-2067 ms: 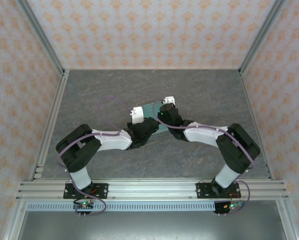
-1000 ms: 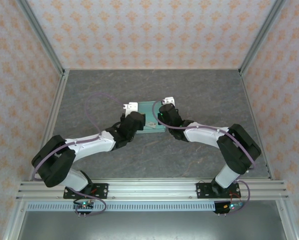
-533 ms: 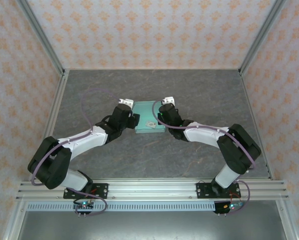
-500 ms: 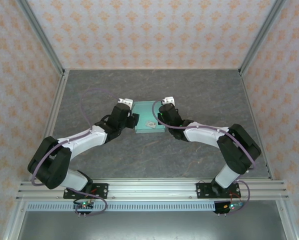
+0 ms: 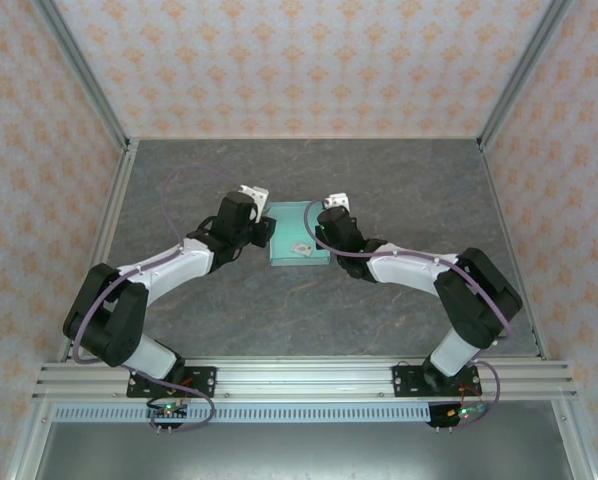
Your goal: Fold the paper box
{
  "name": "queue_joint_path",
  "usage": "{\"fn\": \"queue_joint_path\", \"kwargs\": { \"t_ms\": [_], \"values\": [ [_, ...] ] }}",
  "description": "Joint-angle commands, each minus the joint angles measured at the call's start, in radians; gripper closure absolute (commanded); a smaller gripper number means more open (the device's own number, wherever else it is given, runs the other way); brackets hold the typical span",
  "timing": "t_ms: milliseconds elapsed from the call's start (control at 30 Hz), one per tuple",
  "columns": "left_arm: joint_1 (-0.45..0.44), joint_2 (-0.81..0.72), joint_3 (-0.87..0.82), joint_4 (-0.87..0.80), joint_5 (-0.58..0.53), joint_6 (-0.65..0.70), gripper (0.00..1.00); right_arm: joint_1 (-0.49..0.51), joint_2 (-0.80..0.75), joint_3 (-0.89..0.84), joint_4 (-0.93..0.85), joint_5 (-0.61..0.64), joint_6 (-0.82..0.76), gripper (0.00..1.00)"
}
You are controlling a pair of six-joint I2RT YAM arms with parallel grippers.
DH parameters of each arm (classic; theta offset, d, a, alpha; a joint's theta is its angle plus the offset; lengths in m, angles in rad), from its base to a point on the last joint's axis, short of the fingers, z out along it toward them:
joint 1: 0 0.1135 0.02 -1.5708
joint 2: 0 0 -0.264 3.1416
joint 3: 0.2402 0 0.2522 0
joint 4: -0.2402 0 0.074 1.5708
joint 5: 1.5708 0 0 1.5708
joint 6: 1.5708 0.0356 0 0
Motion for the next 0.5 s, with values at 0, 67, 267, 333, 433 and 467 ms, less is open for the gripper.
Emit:
{"fn": "queue_joint_path", "kwargs": {
  "t_ms": [0,67,267,333,433,467],
  "values": [
    [0.004,0.02,0.032,-0.011,0.019,0.019,0.69,0.007,-0.008,0.018,-0.056,-0.007,0.006,1.0],
    [0.005,0.027,0.036,-0.009,0.016,0.019,0.73,0.007,-0.006,0.02,-0.057,-0.011,0.006,1.0],
    [0.005,0.047,0.046,0.001,0.032,0.012,0.8,0.007,-0.001,0.025,-0.063,-0.013,0.008,1.0],
    [0.004,0.05,0.049,0.001,0.036,0.01,0.83,0.007,-0.002,0.026,-0.065,-0.011,0.007,1.0],
    [0.005,0.053,0.051,0.004,0.037,0.007,0.88,0.007,-0.002,0.027,-0.068,-0.01,0.007,1.0],
    [0.004,0.053,0.052,0.005,0.038,0.008,0.89,0.007,-0.002,0.029,-0.069,-0.01,0.007,1.0]
  ]
}}
